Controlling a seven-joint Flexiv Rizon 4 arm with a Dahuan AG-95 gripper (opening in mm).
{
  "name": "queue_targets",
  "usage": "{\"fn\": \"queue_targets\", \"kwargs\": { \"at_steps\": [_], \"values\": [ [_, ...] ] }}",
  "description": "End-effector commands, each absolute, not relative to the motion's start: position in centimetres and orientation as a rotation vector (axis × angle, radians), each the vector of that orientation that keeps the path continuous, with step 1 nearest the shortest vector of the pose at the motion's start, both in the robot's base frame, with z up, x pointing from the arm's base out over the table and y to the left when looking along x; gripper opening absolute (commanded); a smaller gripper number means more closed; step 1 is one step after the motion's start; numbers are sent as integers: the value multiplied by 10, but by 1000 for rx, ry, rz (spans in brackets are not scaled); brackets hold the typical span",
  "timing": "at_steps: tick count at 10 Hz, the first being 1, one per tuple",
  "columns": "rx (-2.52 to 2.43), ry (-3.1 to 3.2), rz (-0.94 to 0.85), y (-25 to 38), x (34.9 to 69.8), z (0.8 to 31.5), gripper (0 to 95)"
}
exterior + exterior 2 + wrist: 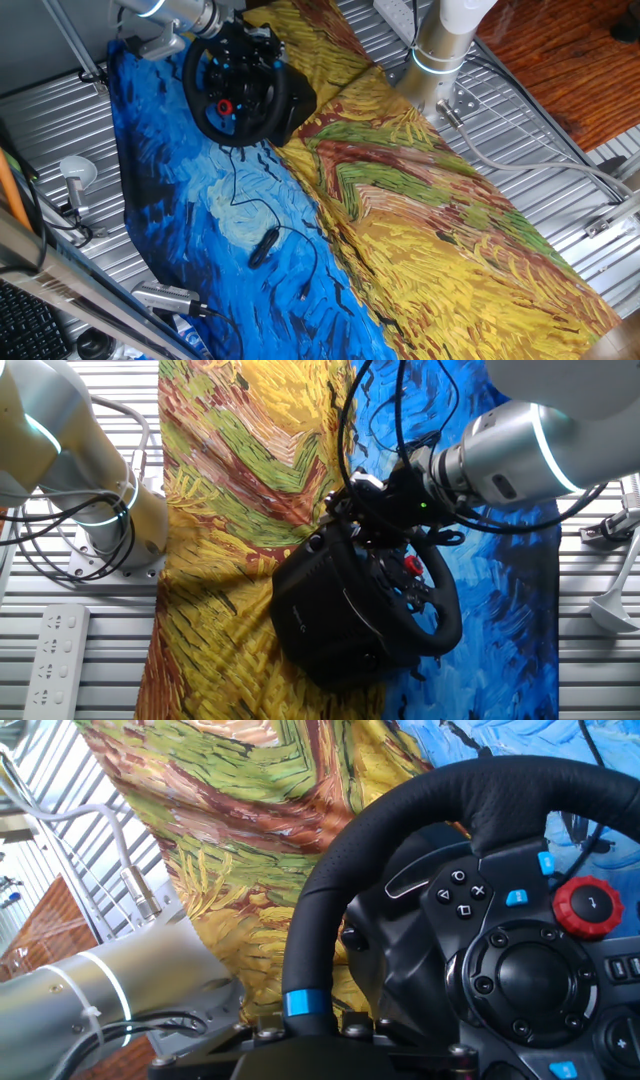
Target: Rotate the steering wheel 90 degrees clockwise
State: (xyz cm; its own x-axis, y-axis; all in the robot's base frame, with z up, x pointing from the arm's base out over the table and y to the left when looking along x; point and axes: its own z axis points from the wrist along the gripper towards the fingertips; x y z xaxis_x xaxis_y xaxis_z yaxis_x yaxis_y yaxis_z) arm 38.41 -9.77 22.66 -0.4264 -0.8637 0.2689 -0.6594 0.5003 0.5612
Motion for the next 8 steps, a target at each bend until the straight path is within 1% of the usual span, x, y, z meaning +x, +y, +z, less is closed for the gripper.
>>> {"fn": "queue_targets", "kwargs": {
  "at_steps": [1,8],
  "values": [
    [1235,-2207,-534,-99,386,225,0],
    [1230,-2223,-552,-99,386,225,0]
  ]
}}
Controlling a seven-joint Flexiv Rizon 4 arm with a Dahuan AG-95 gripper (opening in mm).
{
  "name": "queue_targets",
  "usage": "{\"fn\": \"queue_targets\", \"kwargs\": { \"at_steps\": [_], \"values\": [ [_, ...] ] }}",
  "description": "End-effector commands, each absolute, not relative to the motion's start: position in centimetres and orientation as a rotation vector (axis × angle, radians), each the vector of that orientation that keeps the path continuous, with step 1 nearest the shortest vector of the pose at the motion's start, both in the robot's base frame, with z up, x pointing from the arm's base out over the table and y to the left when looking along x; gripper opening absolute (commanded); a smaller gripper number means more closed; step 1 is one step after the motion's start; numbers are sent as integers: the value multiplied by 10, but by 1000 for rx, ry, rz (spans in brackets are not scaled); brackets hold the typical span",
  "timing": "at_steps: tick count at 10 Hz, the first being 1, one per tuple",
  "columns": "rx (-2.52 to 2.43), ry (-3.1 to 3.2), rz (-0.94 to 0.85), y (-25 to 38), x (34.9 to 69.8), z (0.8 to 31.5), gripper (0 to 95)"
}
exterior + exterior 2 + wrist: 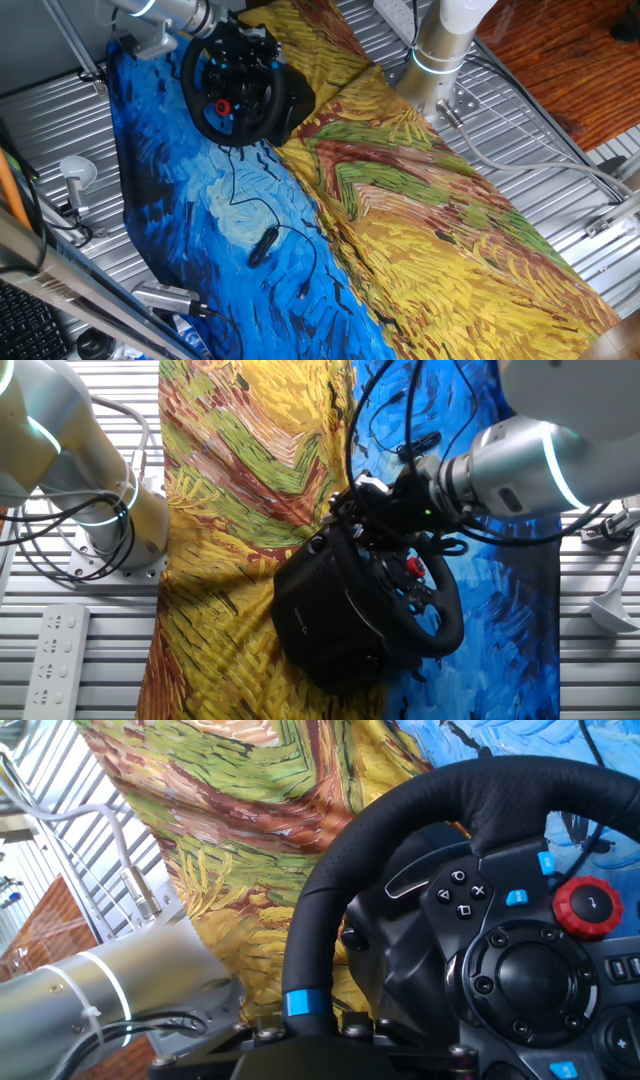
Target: Rotate the steering wheel 90 degrees clockwise
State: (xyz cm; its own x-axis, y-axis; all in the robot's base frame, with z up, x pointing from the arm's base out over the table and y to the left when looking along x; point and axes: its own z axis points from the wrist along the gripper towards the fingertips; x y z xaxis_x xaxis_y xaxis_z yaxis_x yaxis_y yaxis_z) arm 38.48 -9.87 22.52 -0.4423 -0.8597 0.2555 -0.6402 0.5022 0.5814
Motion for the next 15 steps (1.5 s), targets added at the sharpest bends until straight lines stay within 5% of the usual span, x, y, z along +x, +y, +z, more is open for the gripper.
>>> {"fn": "queue_targets", "kwargs": {
  "at_steps": [1,15],
  "values": [
    [1229,-2223,-559,-99,386,225,0],
    [1276,-2218,-652,-99,386,225,0]
  ]
}}
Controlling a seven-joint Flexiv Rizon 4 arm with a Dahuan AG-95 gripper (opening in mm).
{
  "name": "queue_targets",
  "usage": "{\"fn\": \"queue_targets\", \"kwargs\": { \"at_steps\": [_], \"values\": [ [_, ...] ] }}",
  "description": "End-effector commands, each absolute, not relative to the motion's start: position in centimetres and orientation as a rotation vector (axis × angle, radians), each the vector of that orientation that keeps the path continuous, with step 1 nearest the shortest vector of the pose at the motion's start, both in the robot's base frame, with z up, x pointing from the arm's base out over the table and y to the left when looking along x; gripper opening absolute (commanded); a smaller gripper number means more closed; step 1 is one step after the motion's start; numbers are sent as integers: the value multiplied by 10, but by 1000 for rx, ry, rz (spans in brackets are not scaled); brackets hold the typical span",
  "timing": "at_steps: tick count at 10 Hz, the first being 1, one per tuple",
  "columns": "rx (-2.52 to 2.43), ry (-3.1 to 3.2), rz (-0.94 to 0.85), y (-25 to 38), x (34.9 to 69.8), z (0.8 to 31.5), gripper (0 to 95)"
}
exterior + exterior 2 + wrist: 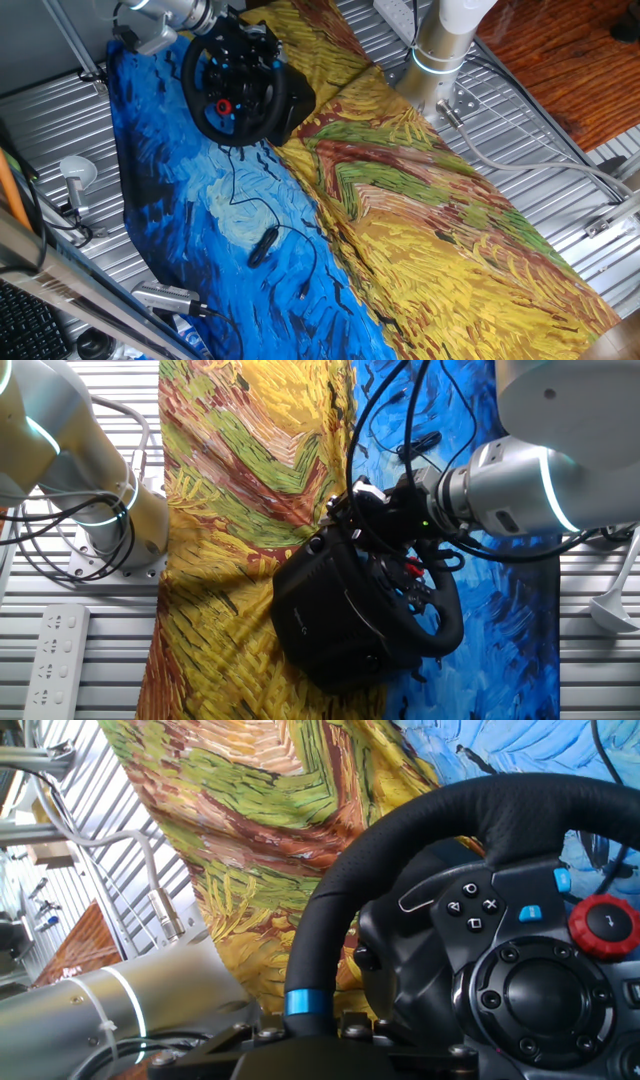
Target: Rotate the steering wheel 90 degrees clockwise
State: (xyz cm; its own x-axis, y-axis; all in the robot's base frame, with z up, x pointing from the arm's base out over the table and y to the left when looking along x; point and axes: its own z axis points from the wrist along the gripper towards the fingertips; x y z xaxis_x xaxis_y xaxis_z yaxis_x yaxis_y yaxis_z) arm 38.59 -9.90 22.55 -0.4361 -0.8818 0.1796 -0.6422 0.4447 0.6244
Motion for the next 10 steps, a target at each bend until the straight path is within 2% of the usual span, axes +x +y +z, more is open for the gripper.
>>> {"fn": "queue_targets", "kwargs": {
  "at_steps": [1,10],
  "values": [
    [1276,-2219,-652,-99,386,225,0],
    [1287,-2214,-688,-99,386,225,0]
  ]
}}
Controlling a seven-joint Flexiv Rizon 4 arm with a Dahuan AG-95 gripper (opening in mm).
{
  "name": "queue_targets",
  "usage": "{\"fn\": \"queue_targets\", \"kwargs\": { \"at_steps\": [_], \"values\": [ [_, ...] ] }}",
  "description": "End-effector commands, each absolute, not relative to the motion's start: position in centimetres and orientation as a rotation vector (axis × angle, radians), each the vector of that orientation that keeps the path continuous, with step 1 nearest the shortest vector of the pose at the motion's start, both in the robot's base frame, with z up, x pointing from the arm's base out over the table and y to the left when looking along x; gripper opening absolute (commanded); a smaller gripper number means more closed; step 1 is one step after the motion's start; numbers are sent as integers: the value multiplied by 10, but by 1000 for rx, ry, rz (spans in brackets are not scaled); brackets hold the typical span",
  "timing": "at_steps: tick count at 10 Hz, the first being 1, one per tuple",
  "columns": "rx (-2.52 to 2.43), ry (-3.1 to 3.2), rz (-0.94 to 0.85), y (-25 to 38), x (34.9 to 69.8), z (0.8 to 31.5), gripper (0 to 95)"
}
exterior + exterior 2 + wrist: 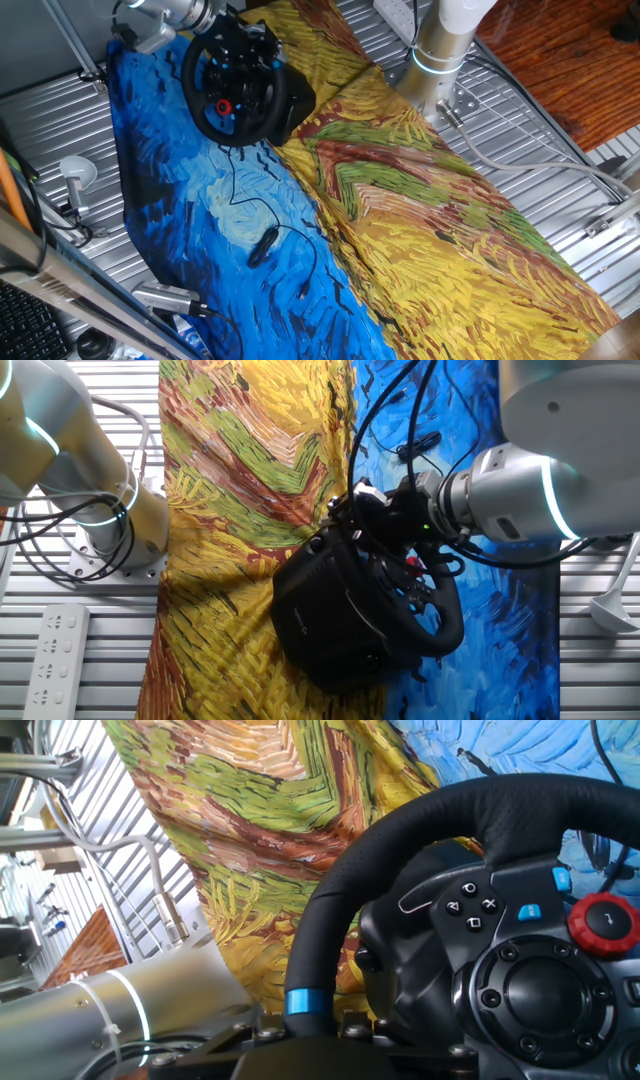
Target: Rotate the steering wheel 90 degrees clockwise
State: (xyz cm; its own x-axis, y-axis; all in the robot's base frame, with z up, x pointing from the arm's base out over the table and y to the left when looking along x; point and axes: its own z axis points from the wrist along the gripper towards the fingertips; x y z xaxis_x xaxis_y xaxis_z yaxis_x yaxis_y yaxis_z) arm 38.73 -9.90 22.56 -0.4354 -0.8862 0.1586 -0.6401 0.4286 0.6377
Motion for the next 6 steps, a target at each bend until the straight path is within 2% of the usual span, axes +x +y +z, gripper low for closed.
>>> {"fn": "queue_targets", "kwargs": {
  "at_steps": [1,6],
  "values": [
    [1281,-2217,-692,-99,386,225,0],
    [1189,-2258,-684,-91,389,222,0]
  ]
}}
